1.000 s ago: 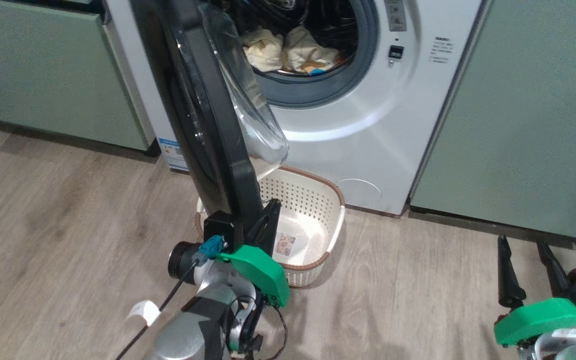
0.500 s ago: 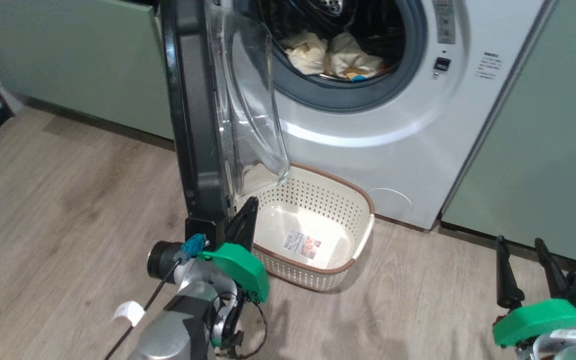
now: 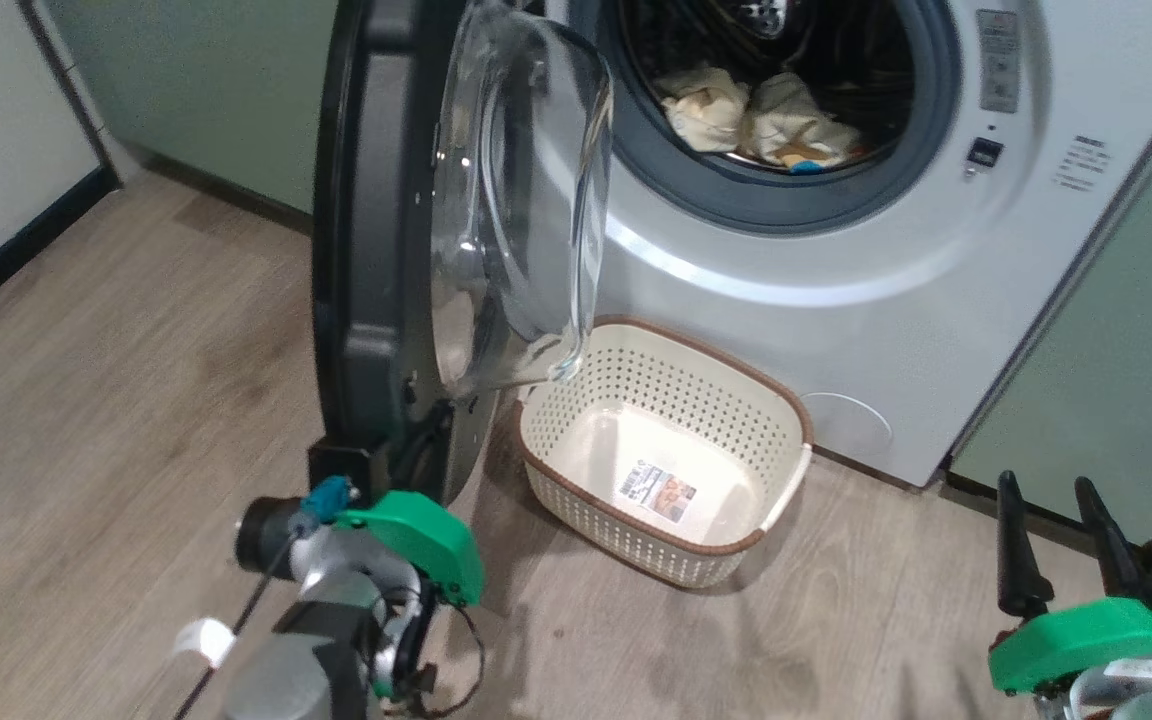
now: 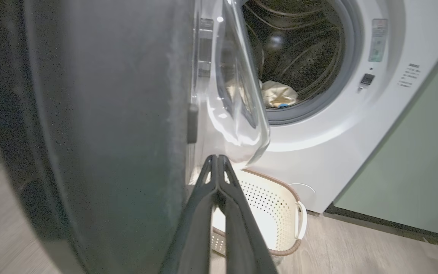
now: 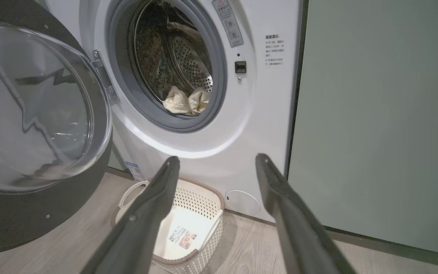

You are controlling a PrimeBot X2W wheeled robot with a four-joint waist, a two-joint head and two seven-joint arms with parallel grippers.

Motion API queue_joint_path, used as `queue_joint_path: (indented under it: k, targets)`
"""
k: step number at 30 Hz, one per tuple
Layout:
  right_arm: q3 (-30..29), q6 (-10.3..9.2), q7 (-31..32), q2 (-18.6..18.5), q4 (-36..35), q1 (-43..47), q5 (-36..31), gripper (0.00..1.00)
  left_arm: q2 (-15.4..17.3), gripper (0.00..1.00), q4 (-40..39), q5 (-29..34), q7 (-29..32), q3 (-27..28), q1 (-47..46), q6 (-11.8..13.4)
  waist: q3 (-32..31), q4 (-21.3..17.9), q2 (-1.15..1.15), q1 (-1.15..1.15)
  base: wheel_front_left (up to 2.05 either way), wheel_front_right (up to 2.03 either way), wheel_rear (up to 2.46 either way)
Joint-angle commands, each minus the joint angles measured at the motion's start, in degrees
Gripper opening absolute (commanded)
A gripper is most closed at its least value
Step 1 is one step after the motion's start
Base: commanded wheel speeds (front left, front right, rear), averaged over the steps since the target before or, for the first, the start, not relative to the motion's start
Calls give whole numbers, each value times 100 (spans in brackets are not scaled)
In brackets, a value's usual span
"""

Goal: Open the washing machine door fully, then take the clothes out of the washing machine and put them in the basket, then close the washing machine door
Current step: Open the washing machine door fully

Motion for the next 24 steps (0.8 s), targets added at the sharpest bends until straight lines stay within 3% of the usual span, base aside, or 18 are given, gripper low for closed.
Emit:
queue_joint_path:
  k: [1, 24]
  targets:
    - [98, 1, -56, -38, -185, -146, 4, 100, 182, 0, -227, 10, -37, 327, -222, -10, 22, 88, 0, 0, 0, 0, 0]
    - [175, 1, -56, -117, -222, -324, -39, 100, 543, 0, 416, -93, -37, 1465, -982, 18, 457, 438, 0, 0, 0, 0, 0]
